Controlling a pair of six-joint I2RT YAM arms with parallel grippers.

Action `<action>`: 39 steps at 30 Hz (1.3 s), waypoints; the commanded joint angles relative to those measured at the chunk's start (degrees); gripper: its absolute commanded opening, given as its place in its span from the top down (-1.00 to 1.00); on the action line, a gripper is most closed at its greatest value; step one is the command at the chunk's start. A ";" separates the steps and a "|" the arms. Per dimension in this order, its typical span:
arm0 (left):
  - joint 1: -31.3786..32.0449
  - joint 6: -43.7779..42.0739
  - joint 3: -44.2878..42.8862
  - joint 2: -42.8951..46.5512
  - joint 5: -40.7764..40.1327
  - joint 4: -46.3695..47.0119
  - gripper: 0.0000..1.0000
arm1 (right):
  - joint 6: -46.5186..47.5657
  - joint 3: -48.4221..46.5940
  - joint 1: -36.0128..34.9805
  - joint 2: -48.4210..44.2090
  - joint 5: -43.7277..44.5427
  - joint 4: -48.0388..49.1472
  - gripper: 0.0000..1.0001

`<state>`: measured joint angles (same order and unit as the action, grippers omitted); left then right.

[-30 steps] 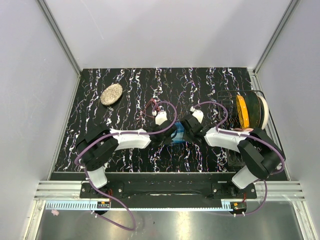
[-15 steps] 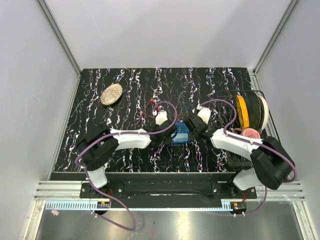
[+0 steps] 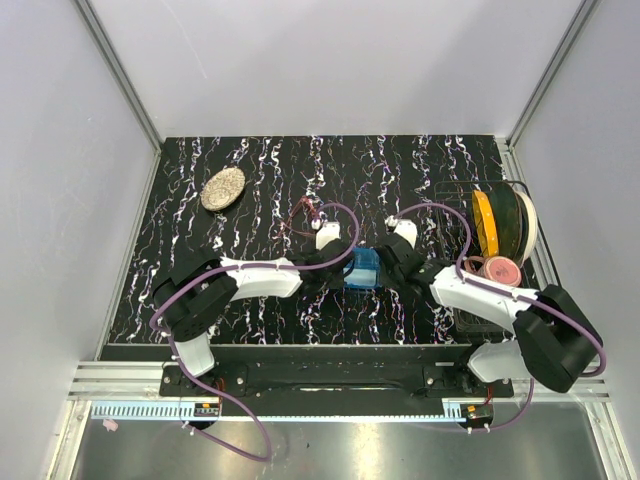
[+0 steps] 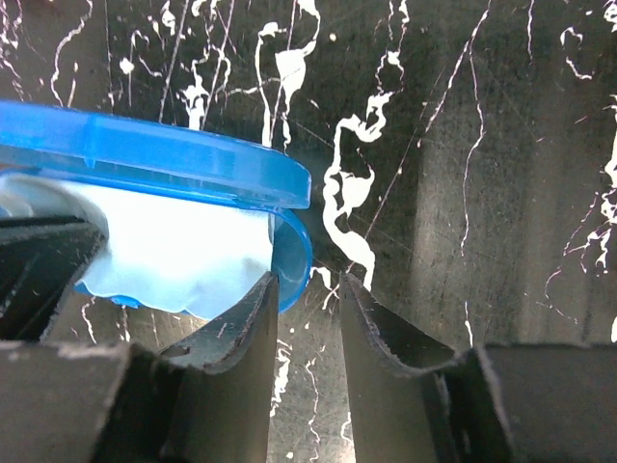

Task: Organize the sunglasses
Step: Place the glasses cleaning cloth in the sunglasses case, then adjust the sunglasses case at the center of the board.

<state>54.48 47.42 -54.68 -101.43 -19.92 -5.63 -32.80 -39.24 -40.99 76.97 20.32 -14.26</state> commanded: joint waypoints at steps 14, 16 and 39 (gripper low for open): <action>-0.16 -19.82 3.17 -0.79 11.74 9.41 0.61 | 16.35 -1.63 0.12 -20.10 -8.89 1.15 -0.71; -0.25 -20.43 3.52 -0.44 12.36 10.54 0.60 | 17.41 -1.62 0.12 -19.58 -8.19 2.48 -0.80; -1.04 -28.78 15.21 7.56 23.52 17.58 0.67 | 22.87 0.75 0.65 -7.89 -24.09 9.96 -0.64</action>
<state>53.63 21.50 -41.34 -94.96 -0.45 11.97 -11.00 -38.81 -40.71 68.07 1.04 -7.07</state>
